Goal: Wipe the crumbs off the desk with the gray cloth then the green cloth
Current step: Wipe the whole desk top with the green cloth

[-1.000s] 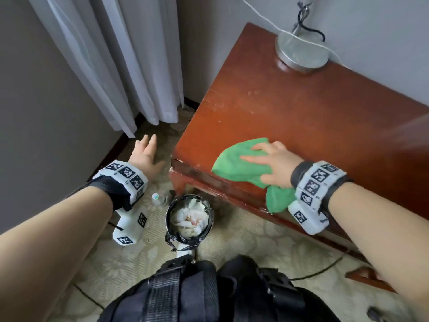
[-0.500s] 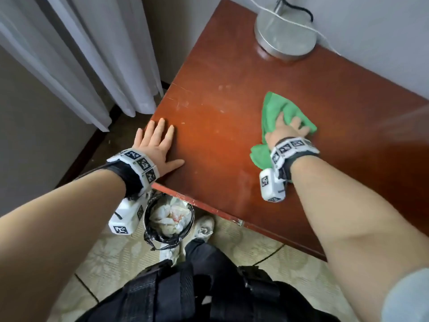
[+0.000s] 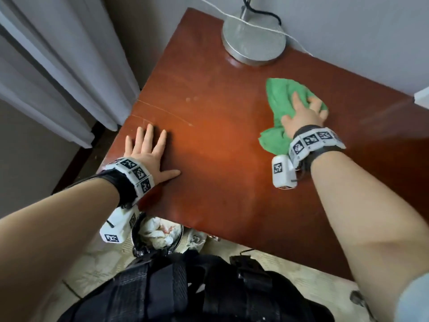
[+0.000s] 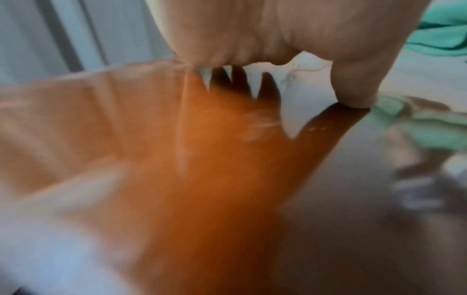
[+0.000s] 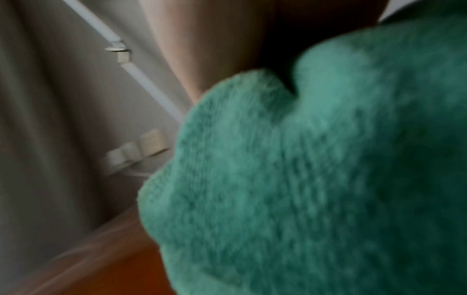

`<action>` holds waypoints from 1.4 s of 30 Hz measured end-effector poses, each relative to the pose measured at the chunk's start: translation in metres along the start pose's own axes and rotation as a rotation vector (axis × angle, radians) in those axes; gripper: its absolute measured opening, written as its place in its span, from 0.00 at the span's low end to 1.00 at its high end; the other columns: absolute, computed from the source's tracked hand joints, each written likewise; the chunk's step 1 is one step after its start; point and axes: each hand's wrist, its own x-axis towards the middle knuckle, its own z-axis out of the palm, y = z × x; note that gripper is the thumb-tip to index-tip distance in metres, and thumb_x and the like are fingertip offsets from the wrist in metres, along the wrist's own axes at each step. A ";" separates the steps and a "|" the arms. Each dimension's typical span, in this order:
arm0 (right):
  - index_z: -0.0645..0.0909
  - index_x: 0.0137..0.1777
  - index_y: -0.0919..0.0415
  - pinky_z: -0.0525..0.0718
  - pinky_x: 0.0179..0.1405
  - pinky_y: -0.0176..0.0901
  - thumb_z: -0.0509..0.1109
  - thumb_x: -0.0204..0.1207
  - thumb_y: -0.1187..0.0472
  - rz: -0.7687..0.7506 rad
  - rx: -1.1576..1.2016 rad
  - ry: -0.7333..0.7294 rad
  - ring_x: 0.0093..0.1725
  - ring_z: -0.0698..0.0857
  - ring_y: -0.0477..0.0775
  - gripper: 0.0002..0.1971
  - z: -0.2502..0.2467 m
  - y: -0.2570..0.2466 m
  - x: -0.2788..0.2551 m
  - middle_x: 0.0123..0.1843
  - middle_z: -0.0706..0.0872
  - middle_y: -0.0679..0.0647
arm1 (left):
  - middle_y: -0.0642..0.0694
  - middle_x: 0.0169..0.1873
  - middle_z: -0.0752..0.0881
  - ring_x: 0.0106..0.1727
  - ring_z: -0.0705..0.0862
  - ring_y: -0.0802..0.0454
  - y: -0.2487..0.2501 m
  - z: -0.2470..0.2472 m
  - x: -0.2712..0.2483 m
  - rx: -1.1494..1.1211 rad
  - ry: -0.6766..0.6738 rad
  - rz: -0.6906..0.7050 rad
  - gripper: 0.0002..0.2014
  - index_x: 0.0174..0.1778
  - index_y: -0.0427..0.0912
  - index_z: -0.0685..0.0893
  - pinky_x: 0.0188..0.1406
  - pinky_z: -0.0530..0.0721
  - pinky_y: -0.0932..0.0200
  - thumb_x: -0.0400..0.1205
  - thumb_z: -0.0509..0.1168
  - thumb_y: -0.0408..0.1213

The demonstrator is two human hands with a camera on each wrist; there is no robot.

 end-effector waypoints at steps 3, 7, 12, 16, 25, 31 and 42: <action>0.55 0.81 0.43 0.61 0.75 0.64 0.59 0.79 0.53 0.361 -0.078 0.031 0.76 0.57 0.70 0.31 -0.012 0.077 0.012 0.82 0.50 0.58 | 0.42 0.80 0.30 0.81 0.31 0.41 0.027 -0.010 0.017 0.076 -0.015 0.070 0.51 0.80 0.53 0.30 0.78 0.34 0.40 0.73 0.54 0.72; 0.52 0.82 0.52 0.60 0.76 0.65 0.59 0.79 0.55 0.600 -0.202 -0.145 0.79 0.56 0.70 0.32 -0.009 0.142 0.004 0.82 0.51 0.63 | 0.44 0.79 0.27 0.80 0.30 0.40 0.052 -0.016 0.034 0.149 -0.060 0.090 0.52 0.78 0.57 0.28 0.78 0.35 0.37 0.70 0.50 0.77; 0.51 0.83 0.52 0.59 0.77 0.63 0.51 0.85 0.56 0.522 -0.272 -0.255 0.79 0.55 0.68 0.27 -0.005 0.131 0.006 0.82 0.51 0.61 | 0.48 0.77 0.24 0.79 0.27 0.40 0.056 -0.021 0.040 0.178 -0.129 0.082 0.52 0.76 0.60 0.25 0.77 0.34 0.35 0.67 0.49 0.78; 0.46 0.82 0.42 0.63 0.71 0.63 0.53 0.82 0.49 0.485 -0.157 -0.202 0.76 0.56 0.69 0.30 -0.004 0.089 0.016 0.80 0.54 0.58 | 0.49 0.77 0.23 0.79 0.26 0.40 0.058 -0.025 0.042 0.168 -0.160 0.082 0.52 0.75 0.61 0.24 0.77 0.33 0.34 0.68 0.49 0.78; 0.47 0.81 0.39 0.67 0.70 0.62 0.58 0.80 0.49 -0.054 -0.180 -0.232 0.77 0.55 0.65 0.32 0.025 -0.081 0.031 0.81 0.52 0.52 | 0.46 0.79 0.28 0.80 0.28 0.43 0.006 -0.015 0.031 -0.017 -0.008 -0.093 0.57 0.79 0.48 0.27 0.77 0.31 0.43 0.67 0.51 0.78; 0.51 0.80 0.37 0.66 0.69 0.60 0.59 0.79 0.52 -0.521 -0.259 -0.238 0.77 0.55 0.64 0.32 0.054 -0.183 -0.001 0.81 0.53 0.50 | 0.46 0.80 0.30 0.80 0.29 0.44 -0.048 0.006 -0.004 -0.217 0.000 -0.274 0.63 0.79 0.50 0.28 0.78 0.33 0.42 0.62 0.59 0.77; 0.56 0.80 0.40 0.65 0.73 0.59 0.59 0.78 0.52 -0.447 -0.197 -0.164 0.76 0.58 0.67 0.30 0.049 -0.206 0.043 0.83 0.53 0.52 | 0.50 0.79 0.28 0.80 0.28 0.41 -0.051 0.007 -0.005 -0.314 -0.140 -0.370 0.72 0.76 0.51 0.21 0.76 0.35 0.33 0.55 0.68 0.76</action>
